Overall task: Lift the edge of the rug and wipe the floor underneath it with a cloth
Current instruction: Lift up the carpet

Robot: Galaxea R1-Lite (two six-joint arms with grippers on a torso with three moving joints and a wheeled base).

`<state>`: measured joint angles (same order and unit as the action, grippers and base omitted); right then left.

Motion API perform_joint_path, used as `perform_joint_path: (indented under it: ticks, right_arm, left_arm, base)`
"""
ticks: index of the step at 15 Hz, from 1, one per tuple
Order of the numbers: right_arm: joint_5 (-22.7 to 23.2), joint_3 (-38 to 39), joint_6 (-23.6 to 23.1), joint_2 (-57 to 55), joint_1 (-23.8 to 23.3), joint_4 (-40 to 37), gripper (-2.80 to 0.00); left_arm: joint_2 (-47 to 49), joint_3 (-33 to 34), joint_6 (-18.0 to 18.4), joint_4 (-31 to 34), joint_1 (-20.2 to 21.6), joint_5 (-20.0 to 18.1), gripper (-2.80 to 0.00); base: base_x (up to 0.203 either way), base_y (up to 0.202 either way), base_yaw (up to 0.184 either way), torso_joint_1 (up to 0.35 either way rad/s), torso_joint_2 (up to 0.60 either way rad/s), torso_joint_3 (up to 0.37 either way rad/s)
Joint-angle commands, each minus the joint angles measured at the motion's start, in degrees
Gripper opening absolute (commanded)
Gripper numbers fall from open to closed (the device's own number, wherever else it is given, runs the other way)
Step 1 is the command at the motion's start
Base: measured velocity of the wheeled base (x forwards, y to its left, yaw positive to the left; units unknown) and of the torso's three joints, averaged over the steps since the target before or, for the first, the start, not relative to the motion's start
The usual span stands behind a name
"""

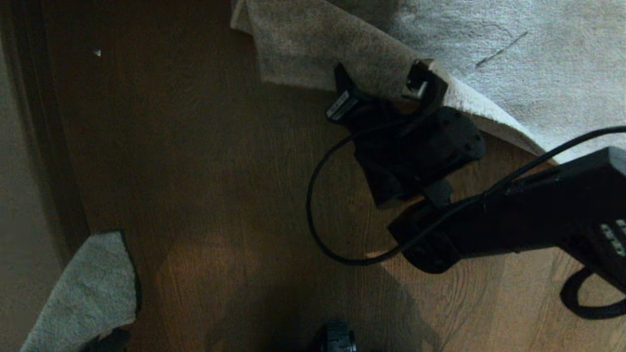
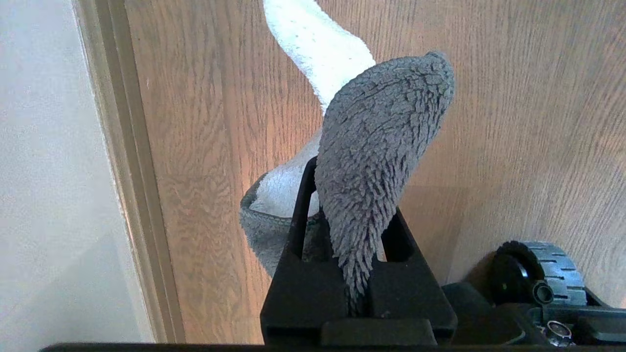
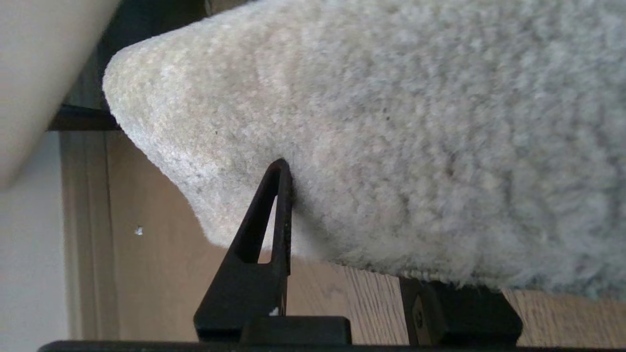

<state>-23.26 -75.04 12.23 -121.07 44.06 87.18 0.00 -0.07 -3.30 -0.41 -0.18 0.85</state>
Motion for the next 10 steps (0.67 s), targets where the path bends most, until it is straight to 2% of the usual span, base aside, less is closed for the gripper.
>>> perform_joint_path:
  ticks: [1, 4, 7, 10]
  right_arm:
    - [-0.2, 3.3, 1.4, 3.7, 0.1, 2.8, -2.80]
    - [1.2, 6.6, 3.2, 6.6, 0.1, 2.2, -2.80]
    - [6.3, 6.1, 3.4, 7.5, 1.0, 1.8, -2.80]
    - [7.3, 6.2, 6.1, 9.4, 2.8, -0.3, -2.80]
  left_arm:
    - [0.0, 0.0, 0.0, 0.0, 0.0, 0.0, -2.80]
    - [0.0, 0.0, 0.0, -0.1, 0.0, 0.0, -2.80]
    - [0.0, 0.0, 0.0, 0.0, 0.0, 0.0, -2.80]
    - [0.0, 0.0, 0.0, 0.0, 0.0, 0.0, -2.80]
  base:
    - [0.000, 0.000, 0.000, 0.000, 0.00, 0.000]
    - [0.000, 0.000, 0.000, 0.000, 0.00, 0.000]
    - [0.000, 0.000, 0.000, 0.000, 0.00, 0.000]
    - [0.000, 0.000, 0.000, 0.000, 0.00, 0.000]
